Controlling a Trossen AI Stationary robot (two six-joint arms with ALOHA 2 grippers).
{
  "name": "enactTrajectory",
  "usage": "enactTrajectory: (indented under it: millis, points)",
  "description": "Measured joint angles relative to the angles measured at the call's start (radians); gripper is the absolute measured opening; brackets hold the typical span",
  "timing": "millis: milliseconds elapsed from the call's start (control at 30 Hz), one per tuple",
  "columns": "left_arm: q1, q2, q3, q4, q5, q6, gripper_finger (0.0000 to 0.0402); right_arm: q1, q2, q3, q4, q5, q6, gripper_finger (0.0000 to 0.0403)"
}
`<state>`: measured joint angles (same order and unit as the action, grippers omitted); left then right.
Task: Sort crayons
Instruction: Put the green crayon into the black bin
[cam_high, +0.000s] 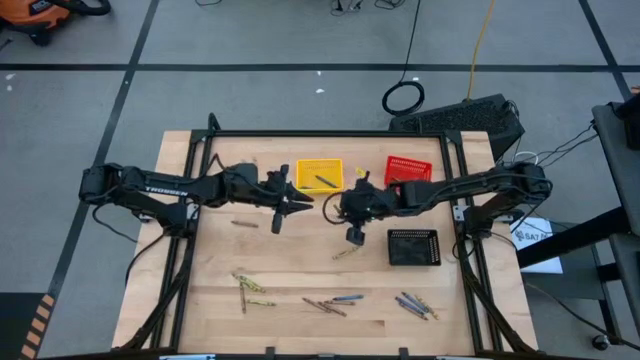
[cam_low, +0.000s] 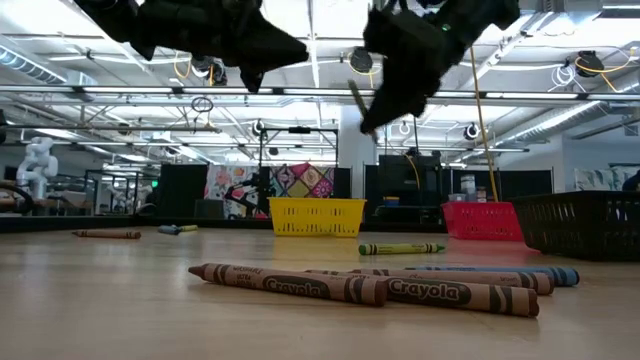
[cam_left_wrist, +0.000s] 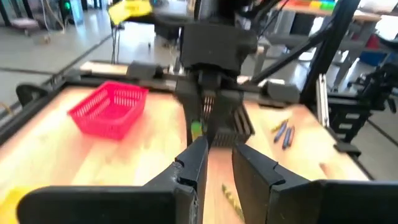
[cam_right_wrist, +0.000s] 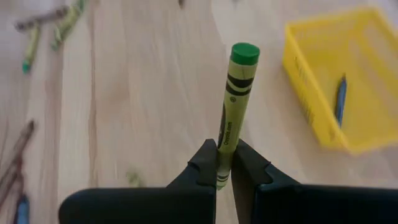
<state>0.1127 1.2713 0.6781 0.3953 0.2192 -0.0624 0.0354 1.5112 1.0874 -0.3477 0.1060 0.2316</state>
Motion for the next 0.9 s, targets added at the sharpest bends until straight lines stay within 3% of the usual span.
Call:
enactTrajectory:
  millis: [433, 900]
  points:
    - [0.003, 0.0, 0.0, -0.076, -0.04, 0.0, 0.0078, 0.087, -0.096, 0.0, -0.355, -0.005, 0.185, 0.0002]
    - [0.003, 0.0, 0.0, -0.157, -0.041, -0.003, 0.0077, 0.17, -0.1, 0.0, -0.775, -0.063, 0.361, 0.0003]
